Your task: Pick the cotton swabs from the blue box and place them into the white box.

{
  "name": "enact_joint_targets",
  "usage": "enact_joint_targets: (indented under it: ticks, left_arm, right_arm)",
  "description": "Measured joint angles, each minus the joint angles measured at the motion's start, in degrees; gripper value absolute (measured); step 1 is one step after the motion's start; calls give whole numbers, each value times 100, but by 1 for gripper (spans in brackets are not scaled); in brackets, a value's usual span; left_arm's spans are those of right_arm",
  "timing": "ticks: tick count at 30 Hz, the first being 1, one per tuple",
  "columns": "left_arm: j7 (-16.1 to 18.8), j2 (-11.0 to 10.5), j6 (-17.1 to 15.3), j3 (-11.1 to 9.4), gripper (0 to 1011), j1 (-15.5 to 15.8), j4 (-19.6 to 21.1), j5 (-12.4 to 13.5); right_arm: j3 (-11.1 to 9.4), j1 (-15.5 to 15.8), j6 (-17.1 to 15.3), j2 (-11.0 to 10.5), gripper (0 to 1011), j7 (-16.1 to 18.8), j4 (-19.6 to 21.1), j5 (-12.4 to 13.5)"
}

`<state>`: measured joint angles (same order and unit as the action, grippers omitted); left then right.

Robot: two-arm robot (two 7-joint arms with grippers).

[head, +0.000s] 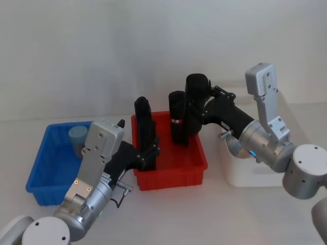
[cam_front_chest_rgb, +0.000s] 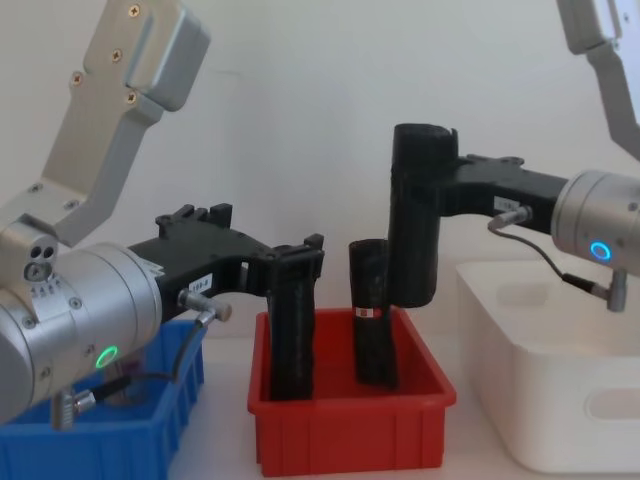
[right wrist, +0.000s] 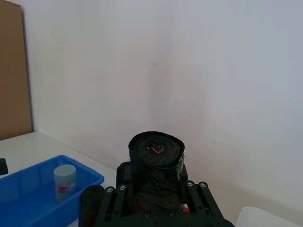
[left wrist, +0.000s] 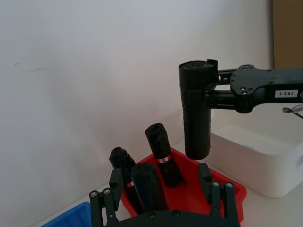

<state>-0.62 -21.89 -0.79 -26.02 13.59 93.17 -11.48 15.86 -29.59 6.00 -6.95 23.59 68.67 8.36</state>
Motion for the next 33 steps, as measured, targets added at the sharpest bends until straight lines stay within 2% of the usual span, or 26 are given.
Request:
enact_joint_targets:
  ticks: [6,13,23,26,29,33]
  left_arm:
    - [0,0,0,0,1004,0,0,0]
    - [0,0,0,0,1004,0,0,0]
    - [0,0,0,0,1004,0,0,0]
    - [0,0,0,0,1004,0,0,0]
    - [0,0,0,0,1004,0,0,0]
    - [0,0,0,0,1004,0,0,0]
  right_arm:
    - [-109,198,-218,-161,509,-315,476,-20]
    - [-279,373,-510,-363,509,-650,846,-28]
    - [-458,494,-851,-556,509,-892,1013,9]
    - [-496,511,-919,-596,550,-913,1016,19]
    - [-522,517,-966,-624,632,-912,1011,36]
    - [-543,519,-997,-649,788,-887,958,60]
